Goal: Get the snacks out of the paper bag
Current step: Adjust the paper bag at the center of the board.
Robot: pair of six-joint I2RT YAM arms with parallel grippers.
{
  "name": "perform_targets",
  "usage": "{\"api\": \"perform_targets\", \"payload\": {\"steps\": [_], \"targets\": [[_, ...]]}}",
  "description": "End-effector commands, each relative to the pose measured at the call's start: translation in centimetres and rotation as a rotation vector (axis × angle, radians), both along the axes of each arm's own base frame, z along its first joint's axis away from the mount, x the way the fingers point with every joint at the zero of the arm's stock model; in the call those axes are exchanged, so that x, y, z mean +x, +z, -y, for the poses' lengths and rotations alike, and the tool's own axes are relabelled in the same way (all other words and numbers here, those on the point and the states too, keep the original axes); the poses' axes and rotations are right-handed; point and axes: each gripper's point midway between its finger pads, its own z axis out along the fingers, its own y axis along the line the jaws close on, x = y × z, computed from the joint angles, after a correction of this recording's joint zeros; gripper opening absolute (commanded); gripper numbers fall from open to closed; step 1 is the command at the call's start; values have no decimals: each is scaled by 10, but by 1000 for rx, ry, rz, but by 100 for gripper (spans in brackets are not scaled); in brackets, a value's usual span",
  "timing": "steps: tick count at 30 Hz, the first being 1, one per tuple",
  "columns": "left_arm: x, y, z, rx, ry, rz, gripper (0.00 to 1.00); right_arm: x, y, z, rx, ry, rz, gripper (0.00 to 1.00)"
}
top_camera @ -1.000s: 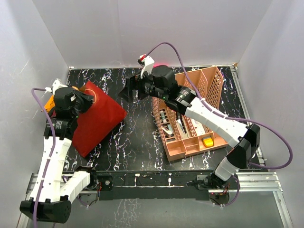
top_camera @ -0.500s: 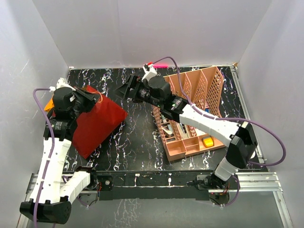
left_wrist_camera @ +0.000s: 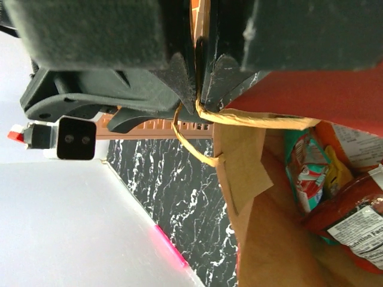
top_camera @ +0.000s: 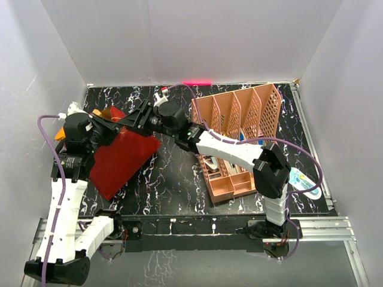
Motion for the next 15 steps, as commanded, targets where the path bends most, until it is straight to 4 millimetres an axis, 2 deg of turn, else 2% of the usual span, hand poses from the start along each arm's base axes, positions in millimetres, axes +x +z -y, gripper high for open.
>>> {"api": "perform_targets", "payload": {"steps": [1, 6, 9, 15], "targets": [[-9, 22, 1, 8, -13, 52, 5, -15, 49, -14, 156, 65, 6, 41], [-11, 18, -2, 20, -3, 35, 8, -27, 65, -20, 237, 104, 6, 11], [-14, 19, -4, 31, 6, 34, 14, -29, 74, -14, 256, 99, 43, 7], [-22, 38, -6, 90, -28, 77, 56, -31, 70, 7, 277, 48, 80, 7]]}}
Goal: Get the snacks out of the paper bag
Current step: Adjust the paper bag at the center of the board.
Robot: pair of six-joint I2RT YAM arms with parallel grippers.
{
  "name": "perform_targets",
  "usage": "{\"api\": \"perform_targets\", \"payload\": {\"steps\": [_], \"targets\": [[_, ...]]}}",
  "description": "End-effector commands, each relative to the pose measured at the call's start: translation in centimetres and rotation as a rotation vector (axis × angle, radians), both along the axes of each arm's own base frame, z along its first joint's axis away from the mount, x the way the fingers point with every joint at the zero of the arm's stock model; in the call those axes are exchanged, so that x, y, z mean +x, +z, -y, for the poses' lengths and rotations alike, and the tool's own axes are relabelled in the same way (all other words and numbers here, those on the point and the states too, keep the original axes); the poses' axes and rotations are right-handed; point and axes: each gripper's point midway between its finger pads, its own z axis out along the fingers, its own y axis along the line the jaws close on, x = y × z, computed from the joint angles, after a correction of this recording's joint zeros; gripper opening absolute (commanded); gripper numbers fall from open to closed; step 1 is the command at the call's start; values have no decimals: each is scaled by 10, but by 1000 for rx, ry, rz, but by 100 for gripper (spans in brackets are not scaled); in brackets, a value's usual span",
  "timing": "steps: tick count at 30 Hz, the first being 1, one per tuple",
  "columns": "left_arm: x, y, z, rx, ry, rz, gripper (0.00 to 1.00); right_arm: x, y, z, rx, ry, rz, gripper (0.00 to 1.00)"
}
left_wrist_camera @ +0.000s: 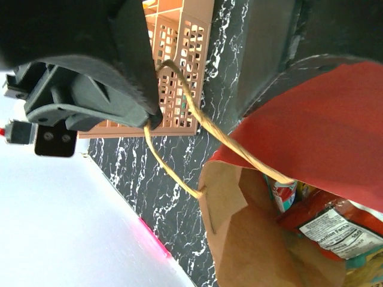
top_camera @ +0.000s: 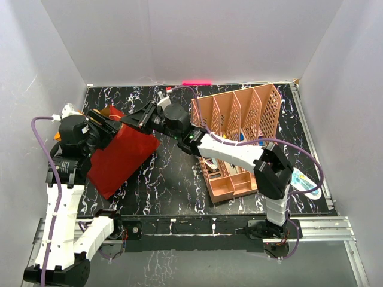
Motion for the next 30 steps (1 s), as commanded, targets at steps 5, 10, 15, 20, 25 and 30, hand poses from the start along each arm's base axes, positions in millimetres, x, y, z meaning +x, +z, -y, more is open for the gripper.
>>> {"api": "perform_targets", "payload": {"steps": [5, 10, 15, 20, 25, 30], "targets": [[-25, 63, -9, 169, -54, 133, 72, -37, 44, 19, 101, 54, 141, 7], [-37, 102, -39, 347, 37, 188, 94, -45, 47, 26, 89, 72, 183, 7], [-28, 123, -53, 500, 66, 214, 96, -60, 34, 56, -18, 50, 234, 7], [-4, 123, -55, 608, 33, 170, 98, -63, 12, 97, -136, -27, 251, 7], [23, 113, -52, 672, -17, 99, 98, -72, -26, 132, -235, -64, 218, 7], [40, 106, -61, 703, 28, 47, 98, -74, -56, 159, -315, -115, 187, 7]]}}
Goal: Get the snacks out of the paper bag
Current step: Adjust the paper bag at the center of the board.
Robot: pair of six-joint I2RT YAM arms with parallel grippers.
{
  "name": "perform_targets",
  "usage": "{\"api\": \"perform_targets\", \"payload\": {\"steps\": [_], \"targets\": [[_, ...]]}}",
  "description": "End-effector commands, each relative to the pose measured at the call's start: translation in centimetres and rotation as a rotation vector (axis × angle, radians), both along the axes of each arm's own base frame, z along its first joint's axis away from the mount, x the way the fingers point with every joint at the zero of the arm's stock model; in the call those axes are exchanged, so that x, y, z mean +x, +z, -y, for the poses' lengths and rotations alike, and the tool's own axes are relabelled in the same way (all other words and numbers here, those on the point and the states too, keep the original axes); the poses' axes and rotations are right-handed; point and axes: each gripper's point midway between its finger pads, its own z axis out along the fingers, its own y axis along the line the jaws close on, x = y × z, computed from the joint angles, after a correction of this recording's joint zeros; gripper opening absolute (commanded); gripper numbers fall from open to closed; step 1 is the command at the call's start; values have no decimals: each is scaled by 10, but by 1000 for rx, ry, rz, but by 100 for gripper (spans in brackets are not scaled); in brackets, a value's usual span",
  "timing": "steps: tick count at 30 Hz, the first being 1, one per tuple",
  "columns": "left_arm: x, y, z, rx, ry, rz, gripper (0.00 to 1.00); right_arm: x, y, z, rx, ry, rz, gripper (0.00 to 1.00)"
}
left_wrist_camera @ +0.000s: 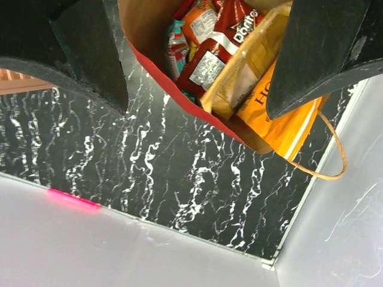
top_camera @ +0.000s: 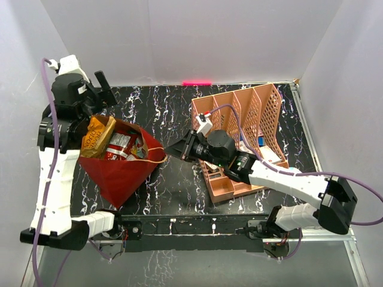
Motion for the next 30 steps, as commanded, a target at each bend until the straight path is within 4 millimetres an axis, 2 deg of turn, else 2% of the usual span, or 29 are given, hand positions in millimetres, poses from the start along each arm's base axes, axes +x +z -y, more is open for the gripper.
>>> {"api": "perform_targets", "payload": {"steps": [1, 4, 8, 12, 13, 16, 20, 21, 26, 28, 30], "targets": [[-5, 11, -20, 61, 90, 19, 98, 8, -7, 26, -47, -93, 32, 7], [-11, 4, -46, 98, 214, -20, 98, 11, -11, 35, -65, -127, 30, 7], [-19, -16, -95, 174, 406, -101, 98, 12, -13, 40, -86, -147, 30, 7], [-23, -37, -112, 118, 464, -119, 97, 11, -12, 43, -86, -147, 39, 7], [-23, -47, -117, 119, 485, -142, 94, 11, -10, 44, -84, -148, 43, 7], [-27, -68, -139, 105, 562, -182, 75, 10, -6, 46, -80, -149, 55, 7], [-24, -83, -144, -1, 541, -169, 48, 9, 3, 44, -76, -128, 83, 7], [-24, -88, -144, -22, 531, -168, 45, 8, 4, 44, -76, -122, 88, 7], [-4, -116, -124, -132, 368, -192, 39, 7, 10, 43, -74, -104, 114, 7], [4, -124, -119, -173, 315, -188, 43, 7, 10, 43, -72, -97, 115, 7], [11, -132, -118, -208, 286, -185, 52, 6, 10, 44, -71, -92, 117, 7]]}}
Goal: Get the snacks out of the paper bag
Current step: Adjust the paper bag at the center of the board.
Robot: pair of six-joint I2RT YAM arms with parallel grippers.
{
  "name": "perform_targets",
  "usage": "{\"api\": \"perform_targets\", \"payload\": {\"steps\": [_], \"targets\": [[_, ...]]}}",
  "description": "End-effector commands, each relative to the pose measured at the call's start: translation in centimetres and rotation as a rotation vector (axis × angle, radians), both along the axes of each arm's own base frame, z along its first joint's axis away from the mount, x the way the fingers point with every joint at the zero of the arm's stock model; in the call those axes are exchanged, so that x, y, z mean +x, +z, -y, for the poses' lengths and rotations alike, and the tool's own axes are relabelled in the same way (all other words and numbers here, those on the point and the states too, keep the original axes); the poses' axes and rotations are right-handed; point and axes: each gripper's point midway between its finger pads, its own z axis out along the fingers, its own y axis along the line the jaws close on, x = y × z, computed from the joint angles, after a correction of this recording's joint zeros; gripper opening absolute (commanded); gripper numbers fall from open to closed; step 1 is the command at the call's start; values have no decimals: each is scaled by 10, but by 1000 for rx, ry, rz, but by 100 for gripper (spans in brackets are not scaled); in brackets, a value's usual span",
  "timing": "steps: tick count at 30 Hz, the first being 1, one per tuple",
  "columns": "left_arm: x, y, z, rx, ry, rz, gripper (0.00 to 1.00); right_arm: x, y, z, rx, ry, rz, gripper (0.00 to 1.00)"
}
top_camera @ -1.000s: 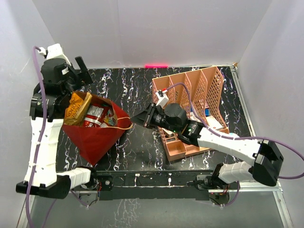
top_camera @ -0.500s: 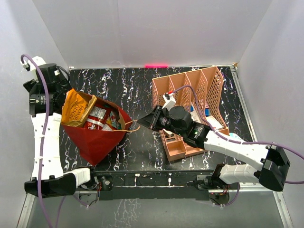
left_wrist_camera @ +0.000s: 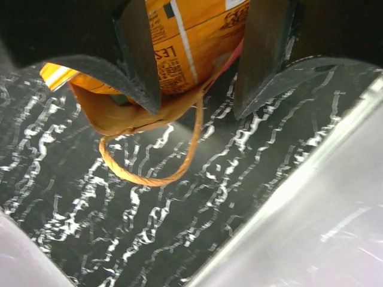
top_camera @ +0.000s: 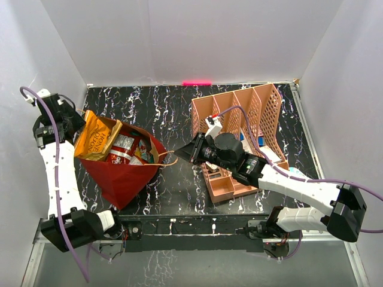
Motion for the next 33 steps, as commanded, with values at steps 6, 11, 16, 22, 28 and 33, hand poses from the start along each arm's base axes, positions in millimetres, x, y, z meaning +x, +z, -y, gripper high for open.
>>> {"api": "perform_targets", "payload": {"steps": [6, 11, 16, 22, 28, 33], "targets": [[33, -6, 9, -123, -128, 134, 54, 8, 39, 10, 58, -20, 105, 7], [50, -11, 0, -129, -149, 148, 46, 13, 41, 14, 53, -25, 118, 7], [71, 25, 6, -64, -252, 298, 25, 17, 35, 11, 36, -14, 114, 7], [84, 98, 23, -92, -329, 491, 0, 20, 33, -1, -21, 37, 135, 7], [80, 186, 53, -124, -458, 673, 0, 23, 67, -18, -28, 117, 251, 7], [67, 217, 71, -154, -513, 747, 0, 30, 82, -42, 3, 167, 243, 7]]}}
